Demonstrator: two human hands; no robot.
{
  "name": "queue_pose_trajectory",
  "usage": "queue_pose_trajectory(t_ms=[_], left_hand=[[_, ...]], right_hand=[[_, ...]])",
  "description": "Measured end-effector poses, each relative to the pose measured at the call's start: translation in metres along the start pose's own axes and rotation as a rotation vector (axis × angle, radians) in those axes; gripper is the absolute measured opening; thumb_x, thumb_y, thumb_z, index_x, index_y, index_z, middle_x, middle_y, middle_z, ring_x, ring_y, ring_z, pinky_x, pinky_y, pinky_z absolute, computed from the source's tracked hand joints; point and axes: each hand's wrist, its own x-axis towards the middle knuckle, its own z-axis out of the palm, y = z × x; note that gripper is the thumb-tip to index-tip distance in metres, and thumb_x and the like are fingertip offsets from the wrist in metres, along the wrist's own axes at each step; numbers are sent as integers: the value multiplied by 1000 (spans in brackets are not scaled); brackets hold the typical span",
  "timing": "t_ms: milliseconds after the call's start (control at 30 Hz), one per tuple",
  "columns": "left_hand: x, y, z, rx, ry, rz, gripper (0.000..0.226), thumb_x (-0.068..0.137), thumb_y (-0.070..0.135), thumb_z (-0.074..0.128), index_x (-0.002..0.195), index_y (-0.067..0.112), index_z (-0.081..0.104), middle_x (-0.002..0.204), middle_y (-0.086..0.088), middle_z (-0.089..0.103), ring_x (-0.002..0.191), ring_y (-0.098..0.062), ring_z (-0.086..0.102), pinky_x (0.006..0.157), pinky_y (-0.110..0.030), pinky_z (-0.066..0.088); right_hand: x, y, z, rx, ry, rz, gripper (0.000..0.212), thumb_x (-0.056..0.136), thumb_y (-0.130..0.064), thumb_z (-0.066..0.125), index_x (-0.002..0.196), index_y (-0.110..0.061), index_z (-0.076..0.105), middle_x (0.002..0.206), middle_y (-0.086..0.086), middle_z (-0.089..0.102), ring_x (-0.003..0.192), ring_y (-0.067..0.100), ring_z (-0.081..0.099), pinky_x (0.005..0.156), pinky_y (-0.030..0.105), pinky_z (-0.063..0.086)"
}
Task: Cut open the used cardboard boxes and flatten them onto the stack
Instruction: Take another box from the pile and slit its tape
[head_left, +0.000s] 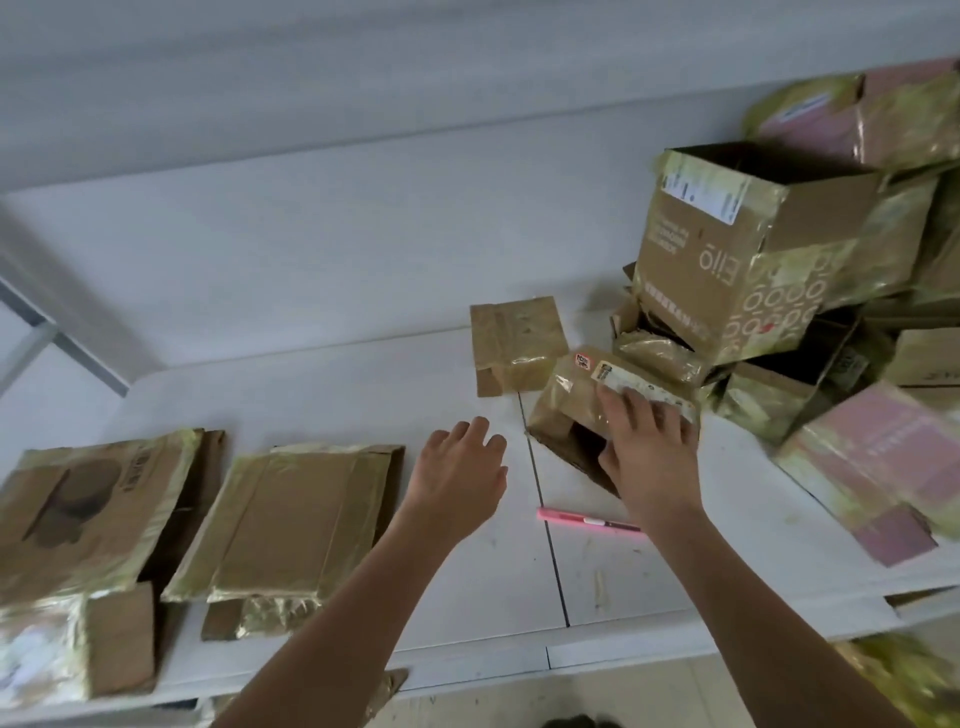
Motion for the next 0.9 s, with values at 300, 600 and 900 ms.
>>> queue_pose_trajectory(t_ms=[300, 600, 900], left_hand=[[-8, -30, -17, -860, 34, -443, 82, 83, 74, 32, 153, 35, 20, 148, -1, 42, 128, -21, 50, 106, -41, 41], [-28, -66, -30, -1778, -65, -839, 59, 65, 37, 80, 120, 23, 64, 109, -3, 73, 99, -28, 71, 76, -46, 58], [-24, -34, 3, -818, -95, -442, 66, 81, 34, 73, 141, 38, 46, 125, 8, 57, 113, -13, 56, 98, -34, 46]], right_hand=[[28, -51, -49, 1883, -222, 588, 25, 99, -37, 55, 86, -25, 72, 76, -5, 63, 67, 6, 63, 61, 19, 52], [1, -55, -13, 1518, -651, 484, 38, 105, -45, 37, 113, -24, 68, 108, 0, 74, 98, 20, 70, 89, 44, 57], [-58, -14, 35, 68, -552, 92, 26, 98, -22, 52, 120, -18, 65, 121, 1, 54, 113, 17, 50, 84, 28, 51]])
